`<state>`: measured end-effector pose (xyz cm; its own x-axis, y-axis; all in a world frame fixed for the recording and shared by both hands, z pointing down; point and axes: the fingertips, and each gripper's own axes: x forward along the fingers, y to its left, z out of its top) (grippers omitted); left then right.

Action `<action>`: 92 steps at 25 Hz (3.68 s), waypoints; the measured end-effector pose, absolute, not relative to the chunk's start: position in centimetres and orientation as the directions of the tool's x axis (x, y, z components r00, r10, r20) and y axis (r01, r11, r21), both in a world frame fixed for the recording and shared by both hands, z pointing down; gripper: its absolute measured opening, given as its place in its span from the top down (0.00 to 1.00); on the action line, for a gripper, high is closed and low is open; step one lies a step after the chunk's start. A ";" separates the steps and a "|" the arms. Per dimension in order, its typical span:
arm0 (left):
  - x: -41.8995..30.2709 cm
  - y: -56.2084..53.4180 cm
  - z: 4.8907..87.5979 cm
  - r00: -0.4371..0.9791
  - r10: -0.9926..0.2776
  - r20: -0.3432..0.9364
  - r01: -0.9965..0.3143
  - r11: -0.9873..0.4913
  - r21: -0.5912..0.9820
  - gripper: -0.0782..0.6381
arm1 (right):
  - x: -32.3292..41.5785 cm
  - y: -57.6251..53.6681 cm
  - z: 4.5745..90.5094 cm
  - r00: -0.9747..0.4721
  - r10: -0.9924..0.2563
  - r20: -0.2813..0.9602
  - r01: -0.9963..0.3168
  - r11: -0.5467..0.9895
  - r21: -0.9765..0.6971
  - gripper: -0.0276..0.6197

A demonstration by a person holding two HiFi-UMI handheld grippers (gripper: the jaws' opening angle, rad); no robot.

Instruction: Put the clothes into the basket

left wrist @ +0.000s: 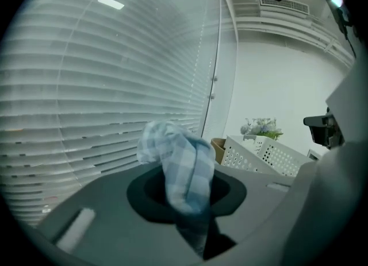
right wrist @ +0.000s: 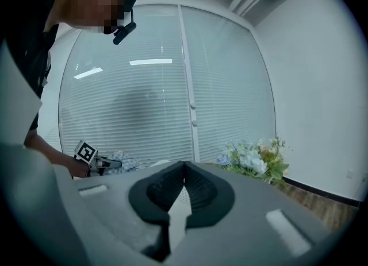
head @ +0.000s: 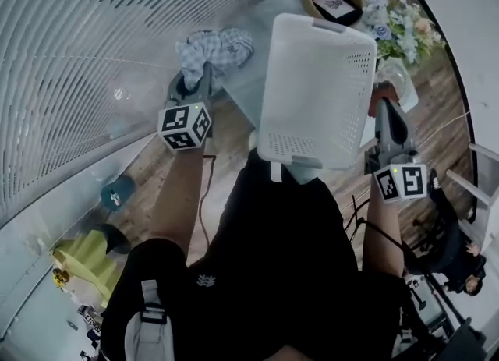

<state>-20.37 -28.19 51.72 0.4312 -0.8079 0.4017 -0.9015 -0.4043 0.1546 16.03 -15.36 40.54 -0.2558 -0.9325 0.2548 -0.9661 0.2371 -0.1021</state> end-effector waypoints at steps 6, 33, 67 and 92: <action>-20.7 -27.1 47.5 0.414 -0.842 0.346 -0.910 -0.395 0.129 0.76 | 15.1 -13.6 38.2 -0.297 -0.931 0.213 -0.954 0.282 -0.099 0.95; -14.9 -24.2 32.7 0.544 -0.828 0.132 -0.839 -0.534 0.110 0.76 | 16.2 -10.5 30.7 -0.294 -0.953 0.070 -0.955 0.290 -0.057 0.95; -0.5 -19.6 33.0 0.739 -0.658 0.142 -0.673 -0.729 0.126 0.76 | 26.5 -6.4 31.5 -0.118 -0.993 0.013 -0.957 0.110 -0.269 0.95; 3.2 -18.8 37.9 0.755 -0.602 0.262 -0.640 -0.762 0.094 0.76 | 25.4 -9.4 35.3 -0.156 -0.983 0.095 -0.988 0.157 0.008 0.95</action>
